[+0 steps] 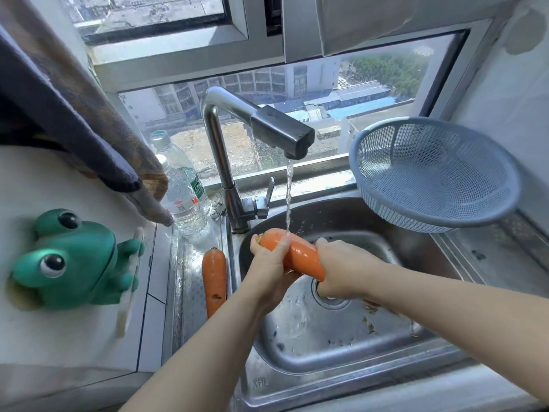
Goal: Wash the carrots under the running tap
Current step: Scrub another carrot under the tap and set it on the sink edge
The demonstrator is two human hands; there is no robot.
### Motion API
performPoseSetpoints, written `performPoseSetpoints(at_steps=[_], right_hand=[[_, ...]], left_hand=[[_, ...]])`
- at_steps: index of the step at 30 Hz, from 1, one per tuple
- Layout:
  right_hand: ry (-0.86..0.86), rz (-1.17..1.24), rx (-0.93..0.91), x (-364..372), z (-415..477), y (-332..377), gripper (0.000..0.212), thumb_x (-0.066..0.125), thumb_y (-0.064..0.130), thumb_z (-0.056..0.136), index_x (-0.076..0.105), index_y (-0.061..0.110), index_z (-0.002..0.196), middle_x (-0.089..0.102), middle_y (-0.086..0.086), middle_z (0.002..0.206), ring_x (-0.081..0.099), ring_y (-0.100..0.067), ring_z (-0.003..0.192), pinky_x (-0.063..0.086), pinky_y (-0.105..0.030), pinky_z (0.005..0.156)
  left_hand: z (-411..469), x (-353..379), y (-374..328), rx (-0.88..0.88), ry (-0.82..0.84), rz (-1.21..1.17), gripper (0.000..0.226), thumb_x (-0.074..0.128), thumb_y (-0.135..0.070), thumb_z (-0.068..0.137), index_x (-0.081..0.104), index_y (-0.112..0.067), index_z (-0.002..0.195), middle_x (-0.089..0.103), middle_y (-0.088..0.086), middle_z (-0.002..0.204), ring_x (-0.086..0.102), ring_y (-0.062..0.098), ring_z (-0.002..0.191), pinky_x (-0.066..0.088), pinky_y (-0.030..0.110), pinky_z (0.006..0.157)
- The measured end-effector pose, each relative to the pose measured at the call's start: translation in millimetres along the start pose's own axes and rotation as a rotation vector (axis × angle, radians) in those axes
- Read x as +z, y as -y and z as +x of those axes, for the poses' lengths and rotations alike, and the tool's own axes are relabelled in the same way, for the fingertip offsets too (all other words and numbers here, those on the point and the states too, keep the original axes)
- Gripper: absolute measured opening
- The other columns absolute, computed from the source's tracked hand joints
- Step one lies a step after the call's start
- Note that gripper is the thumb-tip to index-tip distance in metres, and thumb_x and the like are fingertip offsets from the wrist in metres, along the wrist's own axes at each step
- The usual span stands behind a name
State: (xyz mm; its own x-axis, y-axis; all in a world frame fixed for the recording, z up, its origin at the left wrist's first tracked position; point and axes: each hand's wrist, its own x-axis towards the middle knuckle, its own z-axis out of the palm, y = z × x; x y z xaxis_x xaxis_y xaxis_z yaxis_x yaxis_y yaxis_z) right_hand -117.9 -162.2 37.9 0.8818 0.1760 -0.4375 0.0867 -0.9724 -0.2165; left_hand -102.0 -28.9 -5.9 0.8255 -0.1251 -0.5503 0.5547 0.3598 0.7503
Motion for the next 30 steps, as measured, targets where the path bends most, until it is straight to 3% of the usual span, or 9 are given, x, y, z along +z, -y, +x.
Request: performPoseSetpoints(at_steps=[4,6,10,14,16,19,24,26,30], right_hand=[[-0.047,-0.041,0.0,-0.7,-2.7,6.0,0.032,0.061,0.019,0.081,0.034,0.016,0.098,0.051,-0.001,0.093,0.052,-0.023,0.078,0.042,-0.032,0.065],[-0.069,-0.071,-0.01,-1.0,-3.8,9.2,0.032,0.06,0.017,0.082,0.032,0.016,0.098,0.051,-0.001,0.092,0.052,-0.023,0.078,0.042,-0.032,0.065],[-0.069,-0.099,-0.021,-2.1,-5.2,11.7,0.031,0.06,0.016,0.083,0.034,0.016,0.1,0.051,-0.002,0.093,0.053,-0.023,0.079,0.043,-0.032,0.066],[-0.032,-0.024,-0.005,-2.5,-4.2,2.2,0.032,0.062,0.02,0.079,0.036,0.015,0.096,0.049,0.0,0.088,0.052,-0.023,0.076,0.044,-0.032,0.064],[0.021,0.091,0.013,-3.1,-1.1,-4.2,0.032,0.065,0.023,0.077,0.042,0.014,0.097,0.055,-0.001,0.091,0.057,-0.021,0.077,0.049,-0.032,0.064],[0.137,0.425,0.066,-4.1,6.2,-12.0,0.024,0.067,0.018,0.074,0.051,0.011,0.089,0.062,-0.003,0.079,0.064,-0.017,0.063,0.052,-0.028,0.058],[0.325,0.897,0.091,-8.0,6.9,-16.2,0.013,0.065,0.007,0.076,0.058,0.007,0.087,0.061,-0.002,0.064,0.061,-0.014,0.051,0.051,-0.026,0.056],[0.328,0.88,0.09,-10.0,2.7,-10.6,0.011,0.064,0.006,0.078,0.057,0.007,0.087,0.061,-0.002,0.064,0.061,-0.012,0.049,0.05,-0.024,0.053],[0.195,0.54,0.059,-12.1,-4.9,4.3,0.017,0.064,0.011,0.079,0.051,0.009,0.089,0.061,-0.002,0.067,0.058,-0.004,0.039,0.046,-0.021,0.045]], left_hand=[[2.3,2.7,-2.5,0.021,-0.045,0.033,0.088,0.062,-0.013,0.091,0.0,-0.033,0.149,0.048,0.012,0.111,0.063,0.032,0.095,0.057,0.042,0.071],[6.3,8.4,-2.6,0.009,-0.157,0.06,0.077,0.062,-0.023,0.092,0.008,-0.031,0.147,0.05,0.016,0.118,0.063,0.029,0.092,0.057,0.038,0.062],[12.9,13.4,3.0,-0.004,-0.297,0.061,0.055,0.049,-0.042,0.097,0.021,-0.03,0.143,0.054,0.015,0.123,0.063,0.029,0.092,0.056,0.038,0.063],[7.7,8.4,0.2,-0.015,-0.164,0.042,0.049,0.041,-0.038,0.101,0.021,-0.029,0.145,0.054,0.011,0.11,0.063,0.027,0.087,0.056,0.042,0.062],[5.1,2.5,-1.5,0.023,-0.042,0.098,0.058,0.044,-0.032,0.101,0.013,-0.034,0.149,0.047,0.013,0.129,0.063,0.028,0.096,0.057,0.044,0.07],[-0.5,-5.8,-3.9,0.073,0.136,0.126,0.079,0.053,-0.019,0.096,-0.001,-0.04,0.151,0.033,0.012,0.149,0.062,0.03,0.111,0.056,0.042,0.086],[-10.5,-9.7,-12.3,0.084,0.264,0.119,0.1,0.063,-0.006,0.085,-0.002,-0.043,0.15,0.037,0.014,0.146,0.065,0.028,0.109,0.057,0.038,0.086],[-12.4,-6.3,-15.1,0.091,0.227,0.102,0.096,0.063,-0.005,0.087,0.001,-0.044,0.15,0.039,0.013,0.14,0.066,0.031,0.105,0.057,0.042,0.086],[-8.6,9.8,-9.0,0.155,0.001,0.116,0.08,0.059,-0.014,0.093,0.01,-0.043,0.149,0.045,-0.003,0.112,0.063,0.025,0.092,0.056,0.043,0.073]])
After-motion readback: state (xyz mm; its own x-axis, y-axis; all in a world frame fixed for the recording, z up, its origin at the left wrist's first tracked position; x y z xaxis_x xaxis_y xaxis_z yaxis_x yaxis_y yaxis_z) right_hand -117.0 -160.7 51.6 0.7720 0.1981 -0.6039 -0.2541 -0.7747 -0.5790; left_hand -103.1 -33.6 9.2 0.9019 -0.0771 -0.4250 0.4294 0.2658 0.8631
